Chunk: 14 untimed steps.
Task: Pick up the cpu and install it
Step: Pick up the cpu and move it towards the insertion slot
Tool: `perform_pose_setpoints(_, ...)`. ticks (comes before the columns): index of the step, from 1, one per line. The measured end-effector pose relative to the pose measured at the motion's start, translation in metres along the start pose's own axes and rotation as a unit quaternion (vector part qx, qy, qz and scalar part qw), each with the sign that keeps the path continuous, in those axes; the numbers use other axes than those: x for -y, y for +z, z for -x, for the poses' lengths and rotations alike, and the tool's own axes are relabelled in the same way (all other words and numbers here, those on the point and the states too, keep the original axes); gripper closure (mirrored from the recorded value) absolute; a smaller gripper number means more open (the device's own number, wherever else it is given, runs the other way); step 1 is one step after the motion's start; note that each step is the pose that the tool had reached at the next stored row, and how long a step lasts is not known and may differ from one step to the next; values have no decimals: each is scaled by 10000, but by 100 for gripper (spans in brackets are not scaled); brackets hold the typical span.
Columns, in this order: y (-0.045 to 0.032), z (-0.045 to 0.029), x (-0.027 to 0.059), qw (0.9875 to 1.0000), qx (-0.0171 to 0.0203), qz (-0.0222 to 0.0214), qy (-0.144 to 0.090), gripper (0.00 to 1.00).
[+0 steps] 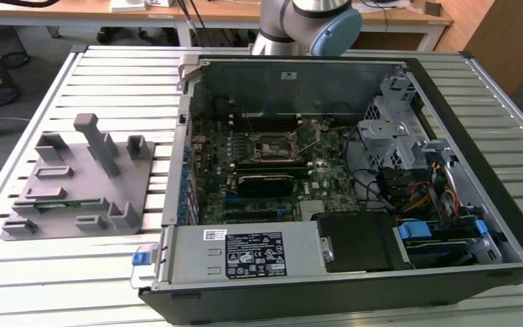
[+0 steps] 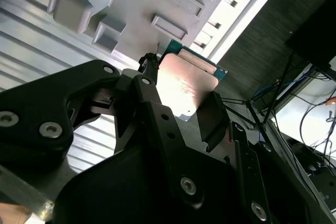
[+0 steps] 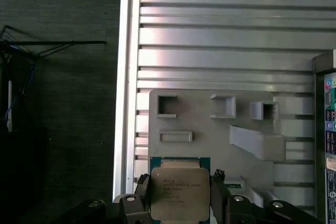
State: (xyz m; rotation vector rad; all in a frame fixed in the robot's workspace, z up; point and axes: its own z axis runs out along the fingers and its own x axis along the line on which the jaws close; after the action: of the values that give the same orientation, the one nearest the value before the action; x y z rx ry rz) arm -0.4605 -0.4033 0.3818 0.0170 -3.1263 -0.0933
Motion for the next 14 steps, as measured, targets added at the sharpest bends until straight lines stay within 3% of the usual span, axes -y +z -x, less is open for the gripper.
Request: perform_pose_setpoints(14,-137,7,-9,10000,0,0,0,46)
